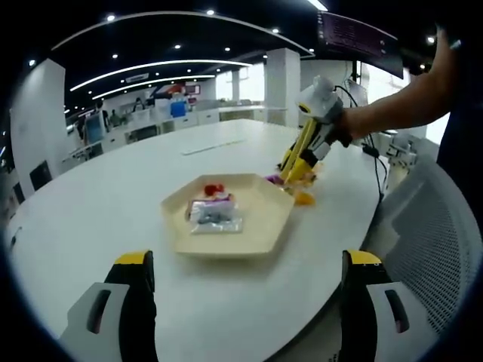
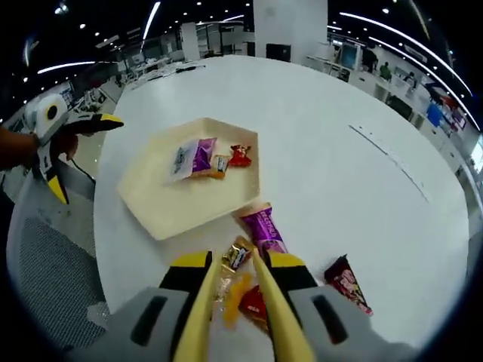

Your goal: Place the target food into the container with the food tongs after gripping and lifting it, then release it inside without dropping or visibly crushing the food.

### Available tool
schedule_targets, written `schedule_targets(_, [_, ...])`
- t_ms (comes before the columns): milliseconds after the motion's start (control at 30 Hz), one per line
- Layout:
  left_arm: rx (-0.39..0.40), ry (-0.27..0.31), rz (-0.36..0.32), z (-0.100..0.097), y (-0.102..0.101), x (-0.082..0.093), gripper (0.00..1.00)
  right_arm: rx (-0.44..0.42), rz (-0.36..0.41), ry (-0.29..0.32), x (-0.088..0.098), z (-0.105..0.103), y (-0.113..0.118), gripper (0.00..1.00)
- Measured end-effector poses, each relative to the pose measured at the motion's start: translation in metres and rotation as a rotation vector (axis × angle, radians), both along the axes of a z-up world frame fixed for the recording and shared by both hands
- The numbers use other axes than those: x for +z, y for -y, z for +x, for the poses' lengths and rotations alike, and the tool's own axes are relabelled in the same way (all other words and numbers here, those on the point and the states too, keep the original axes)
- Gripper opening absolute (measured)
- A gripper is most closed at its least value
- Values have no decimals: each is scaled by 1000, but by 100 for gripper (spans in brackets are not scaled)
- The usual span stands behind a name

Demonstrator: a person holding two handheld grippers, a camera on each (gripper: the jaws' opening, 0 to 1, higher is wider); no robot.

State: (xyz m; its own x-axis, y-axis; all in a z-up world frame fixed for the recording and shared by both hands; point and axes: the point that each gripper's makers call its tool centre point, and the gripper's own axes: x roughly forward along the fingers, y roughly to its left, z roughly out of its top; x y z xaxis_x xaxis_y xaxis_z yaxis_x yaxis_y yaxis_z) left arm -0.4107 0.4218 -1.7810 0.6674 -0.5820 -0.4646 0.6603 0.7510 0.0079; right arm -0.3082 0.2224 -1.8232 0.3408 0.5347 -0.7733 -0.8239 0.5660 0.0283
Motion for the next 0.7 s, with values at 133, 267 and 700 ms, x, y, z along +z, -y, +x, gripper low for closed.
schedule_targets(133, [-1,0,1,0,0,0,99,-26,9,-29,-4,-1,-2,27])
schedule_targets(267, [-4,-1,4,-1,1,0,99,-51,-11,-30,-7,2,-3,27])
schedule_targets(700, [2,0,0,0,0,0,99,65,-111,3,-12,0,-3,26])
